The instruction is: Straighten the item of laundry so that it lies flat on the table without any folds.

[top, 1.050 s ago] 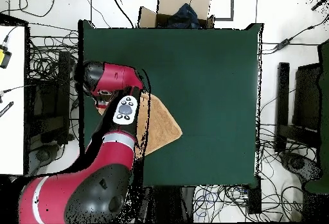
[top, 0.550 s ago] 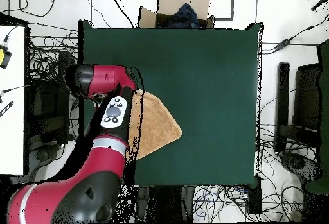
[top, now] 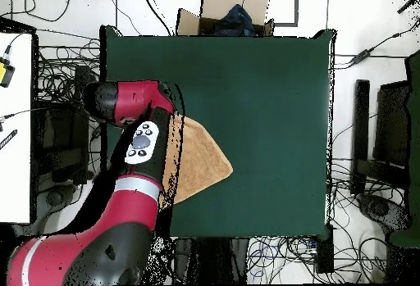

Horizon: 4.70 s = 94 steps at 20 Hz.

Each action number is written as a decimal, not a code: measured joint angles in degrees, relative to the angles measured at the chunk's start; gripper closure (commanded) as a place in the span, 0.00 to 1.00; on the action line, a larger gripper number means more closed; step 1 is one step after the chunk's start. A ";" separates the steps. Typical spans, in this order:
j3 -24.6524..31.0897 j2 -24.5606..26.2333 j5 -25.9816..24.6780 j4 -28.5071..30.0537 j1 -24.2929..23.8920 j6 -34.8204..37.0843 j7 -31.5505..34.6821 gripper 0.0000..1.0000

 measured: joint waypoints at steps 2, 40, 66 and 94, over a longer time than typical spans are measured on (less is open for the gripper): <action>-1.26 0.05 -0.98 -1.25 0.01 0.00 0.00 0.00; 5.81 0.76 -3.32 -3.42 -13.22 -6.81 -10.67 0.00; 20.47 -3.53 -2.81 7.67 -19.16 -13.43 -11.96 1.00; 24.26 -7.34 -2.91 14.68 -17.83 -10.69 -11.96 1.00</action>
